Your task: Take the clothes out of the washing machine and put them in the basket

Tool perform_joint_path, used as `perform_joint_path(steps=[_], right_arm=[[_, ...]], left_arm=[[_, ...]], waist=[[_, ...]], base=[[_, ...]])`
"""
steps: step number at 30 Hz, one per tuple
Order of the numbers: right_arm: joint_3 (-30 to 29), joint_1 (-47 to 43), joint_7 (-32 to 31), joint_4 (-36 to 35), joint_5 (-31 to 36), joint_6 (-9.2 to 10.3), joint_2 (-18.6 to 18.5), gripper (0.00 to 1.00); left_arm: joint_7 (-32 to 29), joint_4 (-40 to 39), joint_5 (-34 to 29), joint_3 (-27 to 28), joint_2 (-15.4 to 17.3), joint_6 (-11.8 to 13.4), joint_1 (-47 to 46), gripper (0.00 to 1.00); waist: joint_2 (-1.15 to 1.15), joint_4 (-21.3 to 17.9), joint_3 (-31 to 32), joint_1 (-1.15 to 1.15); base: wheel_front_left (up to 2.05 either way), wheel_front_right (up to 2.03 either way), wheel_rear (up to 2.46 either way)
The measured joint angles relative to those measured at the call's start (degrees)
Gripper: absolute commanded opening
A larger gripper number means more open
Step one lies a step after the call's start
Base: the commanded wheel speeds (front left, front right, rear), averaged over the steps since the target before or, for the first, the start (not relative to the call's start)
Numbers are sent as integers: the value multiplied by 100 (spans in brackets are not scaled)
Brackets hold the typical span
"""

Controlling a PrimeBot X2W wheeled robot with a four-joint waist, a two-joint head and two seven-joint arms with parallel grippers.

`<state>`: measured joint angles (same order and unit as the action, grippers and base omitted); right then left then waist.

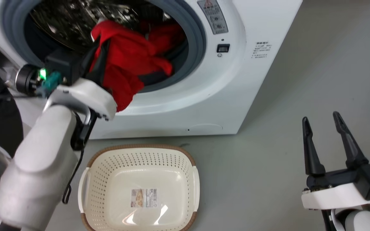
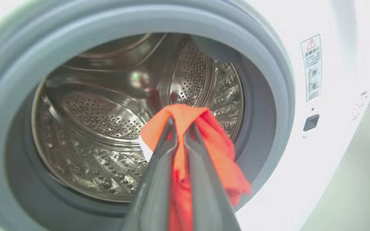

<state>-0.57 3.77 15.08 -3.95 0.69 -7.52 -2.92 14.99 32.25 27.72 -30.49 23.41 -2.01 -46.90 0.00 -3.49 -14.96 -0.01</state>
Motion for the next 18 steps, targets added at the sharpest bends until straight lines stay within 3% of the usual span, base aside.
perform_joint_path(steps=[18], right_arm=[[90, -502, 0, 7, 89, 1, 0, 100]], left_arm=[[-579, -3613, -134, 156, 791, 955, 1291, 0]], waist=[[0, 86, 753, 0]], base=[[0, 0, 0]])
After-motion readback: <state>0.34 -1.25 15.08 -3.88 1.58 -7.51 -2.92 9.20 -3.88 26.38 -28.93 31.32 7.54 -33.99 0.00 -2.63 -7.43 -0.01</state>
